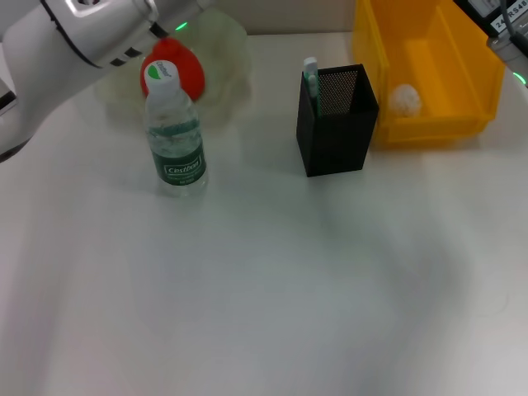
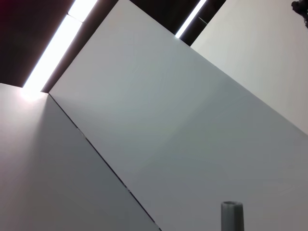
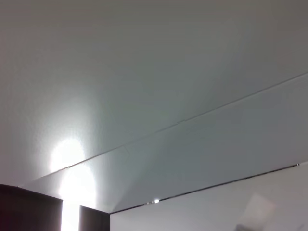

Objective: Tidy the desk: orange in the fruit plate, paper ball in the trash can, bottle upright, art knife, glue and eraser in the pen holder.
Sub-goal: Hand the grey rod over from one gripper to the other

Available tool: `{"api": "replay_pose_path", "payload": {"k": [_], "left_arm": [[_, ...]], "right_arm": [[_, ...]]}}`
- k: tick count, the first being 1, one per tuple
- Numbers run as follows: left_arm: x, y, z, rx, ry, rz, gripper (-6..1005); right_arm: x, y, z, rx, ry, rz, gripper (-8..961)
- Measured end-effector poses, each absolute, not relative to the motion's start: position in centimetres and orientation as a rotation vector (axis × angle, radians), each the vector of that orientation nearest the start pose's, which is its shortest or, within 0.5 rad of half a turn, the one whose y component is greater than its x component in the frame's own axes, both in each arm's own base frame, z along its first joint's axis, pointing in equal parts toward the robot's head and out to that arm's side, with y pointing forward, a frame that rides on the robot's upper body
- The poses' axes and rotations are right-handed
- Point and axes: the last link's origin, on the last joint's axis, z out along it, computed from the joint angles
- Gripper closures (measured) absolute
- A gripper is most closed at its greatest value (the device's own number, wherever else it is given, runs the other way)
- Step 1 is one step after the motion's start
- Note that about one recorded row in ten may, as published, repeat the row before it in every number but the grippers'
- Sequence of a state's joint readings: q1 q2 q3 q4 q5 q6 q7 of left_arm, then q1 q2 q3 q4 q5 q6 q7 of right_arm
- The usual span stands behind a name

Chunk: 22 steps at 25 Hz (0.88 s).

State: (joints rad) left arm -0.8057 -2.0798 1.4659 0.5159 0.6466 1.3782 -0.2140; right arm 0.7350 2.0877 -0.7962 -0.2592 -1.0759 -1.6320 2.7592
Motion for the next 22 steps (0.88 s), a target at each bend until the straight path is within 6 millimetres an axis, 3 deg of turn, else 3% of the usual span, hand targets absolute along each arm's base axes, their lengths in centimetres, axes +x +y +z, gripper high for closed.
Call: {"api": "replay_pose_path", "payload": {"k": [22], "left_arm": [[-7.9, 38.5, -1.3, -1.981, 0.736, -1.171, 841]], "right_arm": [[16.1, 38.1, 2.6, 1.117, -1.686, -1.567, 755]]}}
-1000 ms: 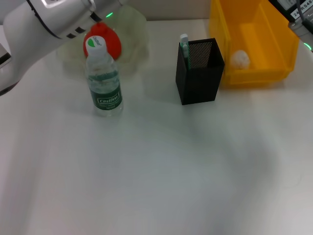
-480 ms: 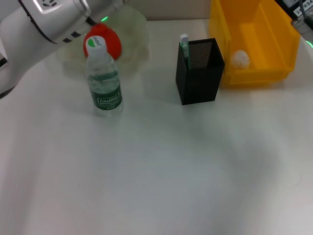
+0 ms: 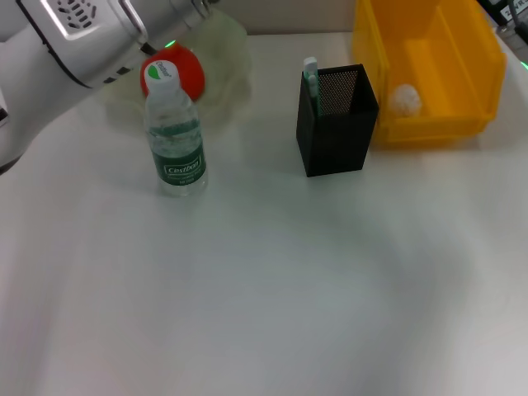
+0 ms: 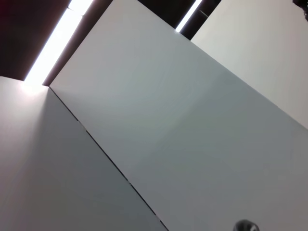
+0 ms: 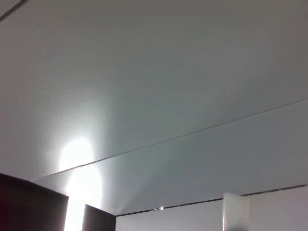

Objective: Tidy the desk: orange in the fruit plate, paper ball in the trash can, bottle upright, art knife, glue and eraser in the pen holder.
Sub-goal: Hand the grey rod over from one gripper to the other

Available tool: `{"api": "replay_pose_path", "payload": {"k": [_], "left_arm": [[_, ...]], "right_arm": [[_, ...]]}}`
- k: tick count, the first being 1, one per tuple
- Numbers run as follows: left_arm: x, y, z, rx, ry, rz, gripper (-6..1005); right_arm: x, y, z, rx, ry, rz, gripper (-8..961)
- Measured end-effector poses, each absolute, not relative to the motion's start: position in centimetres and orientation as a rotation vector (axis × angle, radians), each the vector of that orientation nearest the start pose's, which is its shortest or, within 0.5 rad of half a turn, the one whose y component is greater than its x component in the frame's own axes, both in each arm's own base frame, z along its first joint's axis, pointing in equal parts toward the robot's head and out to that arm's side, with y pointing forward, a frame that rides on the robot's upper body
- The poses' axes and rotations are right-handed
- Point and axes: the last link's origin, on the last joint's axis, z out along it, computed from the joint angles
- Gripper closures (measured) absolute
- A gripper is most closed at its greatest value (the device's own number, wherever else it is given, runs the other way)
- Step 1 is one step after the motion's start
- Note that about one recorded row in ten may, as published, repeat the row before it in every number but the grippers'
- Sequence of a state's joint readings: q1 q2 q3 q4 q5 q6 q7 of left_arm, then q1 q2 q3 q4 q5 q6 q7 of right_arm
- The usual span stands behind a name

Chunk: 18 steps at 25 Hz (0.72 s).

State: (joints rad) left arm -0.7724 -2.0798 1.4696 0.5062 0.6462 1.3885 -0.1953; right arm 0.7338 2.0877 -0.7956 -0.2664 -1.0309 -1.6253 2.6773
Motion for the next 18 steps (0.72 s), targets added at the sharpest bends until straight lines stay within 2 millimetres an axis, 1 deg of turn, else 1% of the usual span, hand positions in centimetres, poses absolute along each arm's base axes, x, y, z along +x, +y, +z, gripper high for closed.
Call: {"api": "replay_pose_path", "payload": {"k": [2, 12, 14, 18], "left_arm": [[-8.1, 38.5, -1.3, -1.981, 0.726, -1.166, 843], [-8.2, 38.7, -1.1, -1.959, 0.666, -1.192, 804], [-8.1, 38.3, -1.7, -2.009, 0.625, -1.22, 797], [-8.1, 37.8, -2.4, -2.06, 0.609, -1.243, 781]], "right_arm": [[16.1, 38.1, 2.7, 1.131, -1.677, -1.581, 784], [15.5, 38.5, 3.0, 1.169, -1.644, -1.616, 799], [15.5, 38.6, 3.1, 1.177, -1.632, -1.639, 801], [15.5, 38.8, 3.3, 1.19, -1.622, -1.674, 802]]}}
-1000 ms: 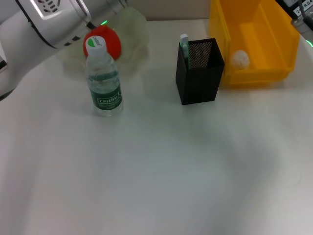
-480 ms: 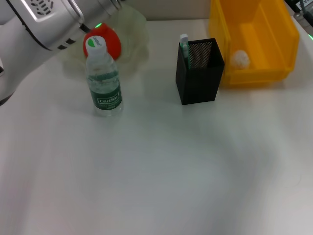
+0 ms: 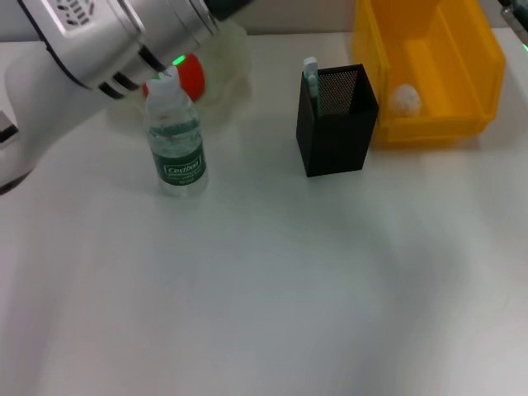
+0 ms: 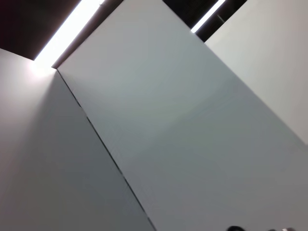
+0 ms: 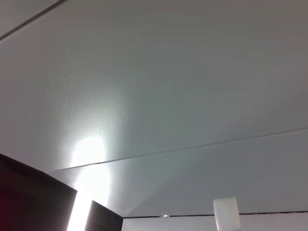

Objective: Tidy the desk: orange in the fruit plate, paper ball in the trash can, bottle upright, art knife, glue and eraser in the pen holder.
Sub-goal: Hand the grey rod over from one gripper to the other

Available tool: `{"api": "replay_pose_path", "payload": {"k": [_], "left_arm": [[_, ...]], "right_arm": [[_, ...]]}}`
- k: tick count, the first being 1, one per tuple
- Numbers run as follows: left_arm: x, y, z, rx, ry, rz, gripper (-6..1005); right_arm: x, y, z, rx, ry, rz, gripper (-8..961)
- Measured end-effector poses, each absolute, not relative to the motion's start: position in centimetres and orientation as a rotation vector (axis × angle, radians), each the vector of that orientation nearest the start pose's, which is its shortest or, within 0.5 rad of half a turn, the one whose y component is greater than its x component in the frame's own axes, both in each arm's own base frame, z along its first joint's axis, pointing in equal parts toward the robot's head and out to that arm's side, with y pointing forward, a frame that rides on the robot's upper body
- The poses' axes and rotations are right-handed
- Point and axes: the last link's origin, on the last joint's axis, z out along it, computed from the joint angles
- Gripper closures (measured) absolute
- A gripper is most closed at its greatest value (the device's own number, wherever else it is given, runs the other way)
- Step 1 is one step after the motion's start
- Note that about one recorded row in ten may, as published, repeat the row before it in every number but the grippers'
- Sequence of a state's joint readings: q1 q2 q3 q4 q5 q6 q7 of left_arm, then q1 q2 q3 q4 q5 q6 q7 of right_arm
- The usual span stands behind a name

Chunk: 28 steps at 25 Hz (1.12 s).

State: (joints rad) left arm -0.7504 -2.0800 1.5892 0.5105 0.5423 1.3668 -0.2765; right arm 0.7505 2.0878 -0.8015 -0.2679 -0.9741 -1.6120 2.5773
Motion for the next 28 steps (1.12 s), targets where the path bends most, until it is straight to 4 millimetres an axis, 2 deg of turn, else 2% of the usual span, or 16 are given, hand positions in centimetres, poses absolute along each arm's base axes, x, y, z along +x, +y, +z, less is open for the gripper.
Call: {"api": "replay_pose_path", "payload": {"k": [3, 6, 9, 13, 17, 22, 24, 28], "left_arm": [[-8.3, 37.5, -2.7, -2.067, 0.594, -1.252, 770], [-8.6, 37.6, -2.0, -2.016, 0.491, -1.31, 758], [-9.2, 37.7, -1.4, -1.983, 0.392, -1.353, 575], [-10.5, 37.5, -1.9, -2.005, 0.344, -1.324, 328], [-10.9, 37.2, -2.0, -2.01, 0.334, -1.325, 161], [-11.5, 37.0, -2.0, -2.009, 0.317, -1.317, 162], [-12.7, 36.8, -1.8, -1.993, 0.25, -1.315, 162], [-13.5, 36.7, -1.6, -1.997, 0.163, -1.343, 163]], "right_arm": [[15.5, 38.8, 3.3, 1.201, -1.619, -1.678, 804], [15.5, 38.9, 3.4, 1.208, -1.612, -1.692, 805], [15.5, 38.9, 3.3, 1.211, -1.612, -1.696, 807], [15.5, 39.0, 3.5, 1.205, -1.598, -1.721, 809], [15.4, 39.0, 3.5, 1.206, -1.59, -1.728, 810], [15.6, 39.0, 3.7, 1.205, -1.584, -1.755, 811], [16.6, 39.0, 4.4, 1.274, -1.553, -1.868, 812], [17.7, 38.9, 5.3, 1.365, -1.536, -1.974, 813]]}}
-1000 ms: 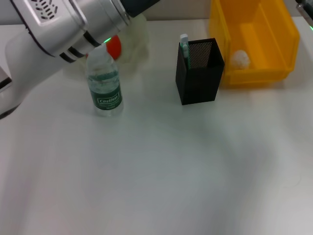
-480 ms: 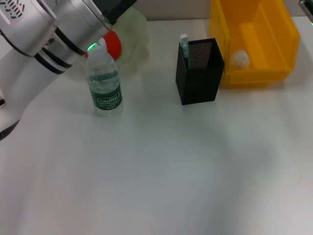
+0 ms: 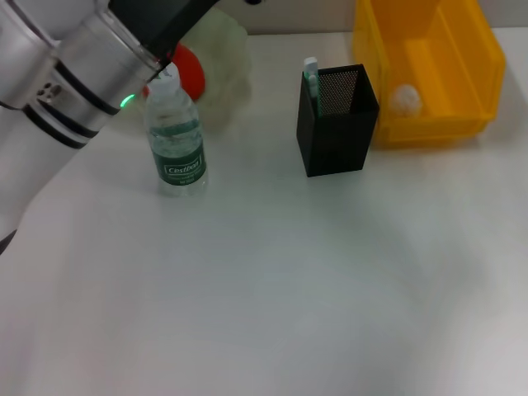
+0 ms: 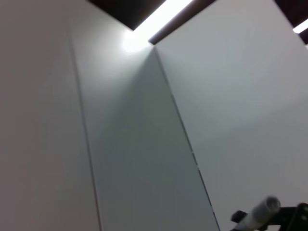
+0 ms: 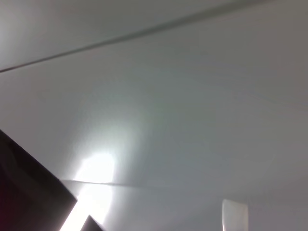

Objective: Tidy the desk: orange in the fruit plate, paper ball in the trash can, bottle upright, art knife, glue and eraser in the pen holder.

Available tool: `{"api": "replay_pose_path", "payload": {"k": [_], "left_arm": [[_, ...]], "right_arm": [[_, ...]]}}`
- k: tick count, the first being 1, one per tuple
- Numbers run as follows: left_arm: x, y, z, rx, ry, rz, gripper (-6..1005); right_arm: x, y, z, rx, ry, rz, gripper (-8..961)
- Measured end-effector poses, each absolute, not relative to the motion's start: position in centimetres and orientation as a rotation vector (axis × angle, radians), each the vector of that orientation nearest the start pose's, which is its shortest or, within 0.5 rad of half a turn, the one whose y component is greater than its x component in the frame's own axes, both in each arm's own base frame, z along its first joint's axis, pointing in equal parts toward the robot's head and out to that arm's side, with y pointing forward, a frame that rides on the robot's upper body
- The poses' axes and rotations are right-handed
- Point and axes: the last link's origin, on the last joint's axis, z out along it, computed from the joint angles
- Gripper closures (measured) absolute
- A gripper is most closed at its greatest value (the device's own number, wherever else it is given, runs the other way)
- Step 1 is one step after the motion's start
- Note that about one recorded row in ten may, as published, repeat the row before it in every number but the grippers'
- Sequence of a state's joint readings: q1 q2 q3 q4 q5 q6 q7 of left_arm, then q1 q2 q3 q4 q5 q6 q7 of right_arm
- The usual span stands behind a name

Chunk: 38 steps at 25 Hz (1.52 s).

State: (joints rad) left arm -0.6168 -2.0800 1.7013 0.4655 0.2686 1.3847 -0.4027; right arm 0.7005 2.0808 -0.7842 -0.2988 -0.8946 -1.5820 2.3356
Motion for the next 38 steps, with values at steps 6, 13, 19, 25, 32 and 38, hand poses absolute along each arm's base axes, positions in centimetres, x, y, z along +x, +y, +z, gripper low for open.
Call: {"api": "replay_pose_path", "payload": {"k": [6, 13, 19, 25, 32, 38], "left_arm": [[-14.6, 37.4, -1.5, -2.036, -0.062, -1.384, 164], [-15.9, 38.8, -0.7, -1.994, -0.258, -1.372, 166], [-17.4, 39.4, 0.7, -1.897, -0.307, -1.351, 166], [-18.2, 39.3, 0.9, -1.872, -0.317, -1.329, 166], [-18.5, 39.3, 0.9, -1.869, -0.307, -1.303, 166], [-18.7, 39.4, 1.0, -1.859, -0.3, -1.288, 166]], "right_arm": [[18.7, 38.7, 7.3, -1.737, 1.5, 2.264, 814], [19.6, 37.4, 8.8, -1.922, 1.058, 1.982, 814], [18.9, 38.1, 7.7, -2.225, 0.803, 1.465, 813], [17.1, 40.0, 5.1, -2.375, 0.737, 1.159, 813], [17.7, 40.9, 3.2, -2.405, 0.699, 0.933, 814], [18.9, 40.7, 2.3, -2.406, 0.616, 0.862, 815]]}}
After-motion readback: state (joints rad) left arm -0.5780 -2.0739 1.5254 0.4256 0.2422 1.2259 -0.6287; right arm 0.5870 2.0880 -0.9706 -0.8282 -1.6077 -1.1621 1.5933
